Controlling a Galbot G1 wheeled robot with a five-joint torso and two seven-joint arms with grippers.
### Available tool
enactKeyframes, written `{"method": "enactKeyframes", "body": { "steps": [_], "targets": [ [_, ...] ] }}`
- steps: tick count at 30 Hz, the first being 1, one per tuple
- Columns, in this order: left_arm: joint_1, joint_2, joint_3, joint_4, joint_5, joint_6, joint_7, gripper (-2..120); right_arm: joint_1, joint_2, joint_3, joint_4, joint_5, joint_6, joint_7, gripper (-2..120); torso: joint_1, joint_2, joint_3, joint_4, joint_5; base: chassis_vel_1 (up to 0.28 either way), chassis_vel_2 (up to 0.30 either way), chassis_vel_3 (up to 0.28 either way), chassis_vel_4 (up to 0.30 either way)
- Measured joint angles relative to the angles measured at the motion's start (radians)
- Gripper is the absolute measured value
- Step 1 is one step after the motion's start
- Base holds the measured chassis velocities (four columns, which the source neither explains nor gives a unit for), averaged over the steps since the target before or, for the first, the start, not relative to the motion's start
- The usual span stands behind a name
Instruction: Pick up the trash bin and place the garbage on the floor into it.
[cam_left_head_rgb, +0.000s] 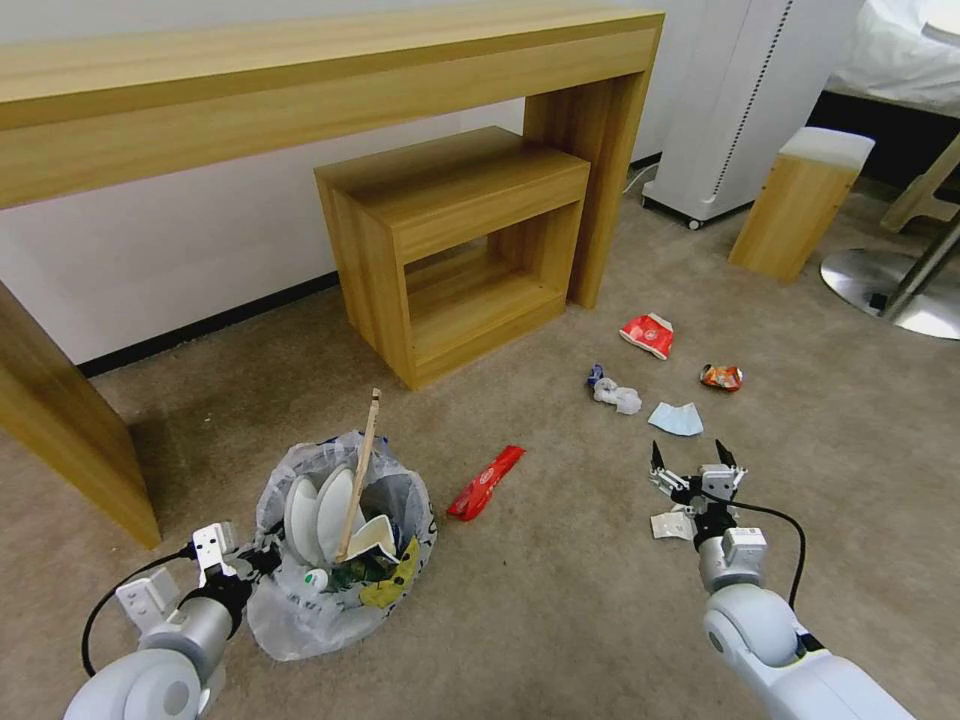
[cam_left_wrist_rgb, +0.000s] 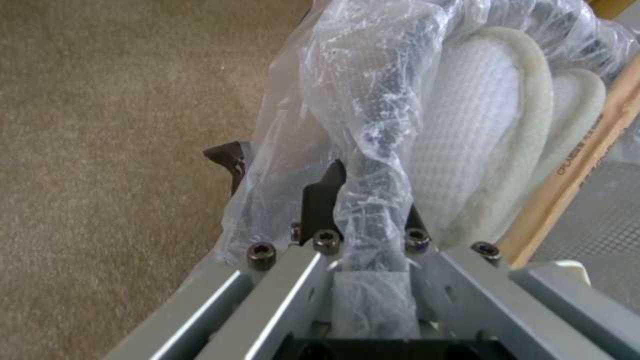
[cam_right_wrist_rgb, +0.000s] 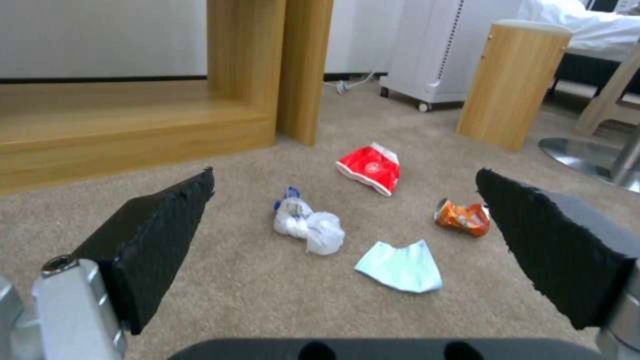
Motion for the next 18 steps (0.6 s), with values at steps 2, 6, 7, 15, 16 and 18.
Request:
{"method": "enactKeyframes", "body": {
  "steps": [2, 6, 7, 15, 16, 18],
  "targets": [
    [0.000, 0.000, 0.000, 0.000, 0.000, 0.000, 0.000, 1, 0.000, 0.000, -0.001, 0.000, 0.002, 0.000, -0.001, 100, 0.000, 0.000, 0.000, 0.0000, 0.0000, -0.045, 0.037, 0.060, -0.041],
    [0.001, 0.000, 0.000, 0.002, 0.000, -0.001, 0.001, 1, 0.004, -0.004, -0.004, -0.001, 0.010, 0.000, -0.003, 100, 0.000, 0.000, 0.000, 0.0001, 0.0000, 0.000, 0.000, 0.000, 0.000],
    [0.000, 0.001, 0.000, 0.003, 0.001, -0.001, 0.001, 1, 0.001, -0.008, -0.002, 0.000, 0.010, -0.014, -0.004, 100, 0.000, 0.000, 0.000, 0.0003, -0.0001, 0.000, 0.000, 0.000, 0.000],
    [-0.005, 0.002, 0.002, 0.010, 0.000, -0.005, 0.002, 1, -0.027, -0.032, -0.010, -0.001, 0.089, -0.121, 0.057, 100, 0.000, 0.000, 0.000, -0.0002, 0.0000, 0.000, 0.000, 0.000, 0.000],
    [-0.006, 0.001, 0.003, 0.012, 0.000, -0.006, 0.003, 1, -0.030, -0.038, -0.013, -0.003, 0.115, -0.148, 0.069, 100, 0.000, 0.000, 0.000, -0.0001, 0.0000, 0.000, 0.000, 0.000, 0.000],
    [-0.006, 0.000, 0.003, 0.016, 0.001, -0.012, 0.005, 1, -0.036, -0.049, -0.014, 0.000, 0.216, -0.221, 0.081, 100, 0.000, 0.000, 0.000, -0.0001, 0.0000, 0.000, 0.000, 0.000, 0.000]
  ]
}}
